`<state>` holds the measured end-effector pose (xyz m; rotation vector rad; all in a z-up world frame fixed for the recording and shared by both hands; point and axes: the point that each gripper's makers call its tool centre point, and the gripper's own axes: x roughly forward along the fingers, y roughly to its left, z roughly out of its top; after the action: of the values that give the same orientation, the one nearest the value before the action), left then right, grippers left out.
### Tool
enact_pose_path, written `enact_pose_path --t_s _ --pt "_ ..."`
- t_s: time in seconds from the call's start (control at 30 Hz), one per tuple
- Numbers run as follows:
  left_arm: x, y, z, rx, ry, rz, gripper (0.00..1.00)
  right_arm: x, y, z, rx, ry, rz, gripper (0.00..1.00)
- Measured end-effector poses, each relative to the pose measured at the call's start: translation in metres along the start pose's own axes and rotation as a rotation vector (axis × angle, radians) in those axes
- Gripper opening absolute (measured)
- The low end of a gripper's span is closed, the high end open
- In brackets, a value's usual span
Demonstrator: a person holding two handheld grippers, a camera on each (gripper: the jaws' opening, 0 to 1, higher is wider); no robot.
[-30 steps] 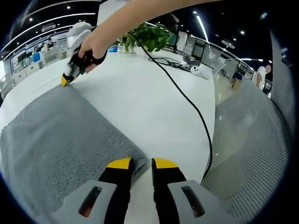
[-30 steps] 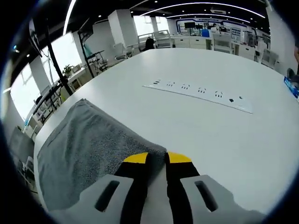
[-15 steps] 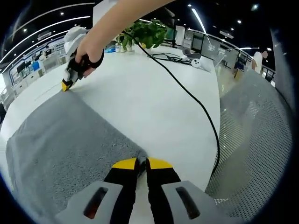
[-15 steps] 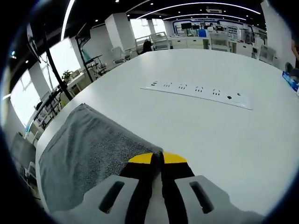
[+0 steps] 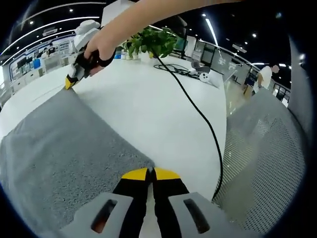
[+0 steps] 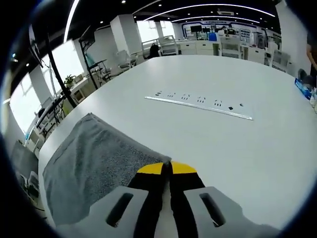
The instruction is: Fold the towel on the table until its edges align and the towel forms a compact rectangular stack.
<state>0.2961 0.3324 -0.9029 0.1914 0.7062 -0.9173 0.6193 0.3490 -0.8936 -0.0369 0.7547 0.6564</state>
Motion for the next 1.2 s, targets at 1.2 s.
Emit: enact_pose_path --t_s 1.2 --pt "0.069 -0.107 0.093 0.220 -0.078 -0.275 0.03 -0.111 -0.122 -0.032 0.051 0.002 -0.152 0.01"
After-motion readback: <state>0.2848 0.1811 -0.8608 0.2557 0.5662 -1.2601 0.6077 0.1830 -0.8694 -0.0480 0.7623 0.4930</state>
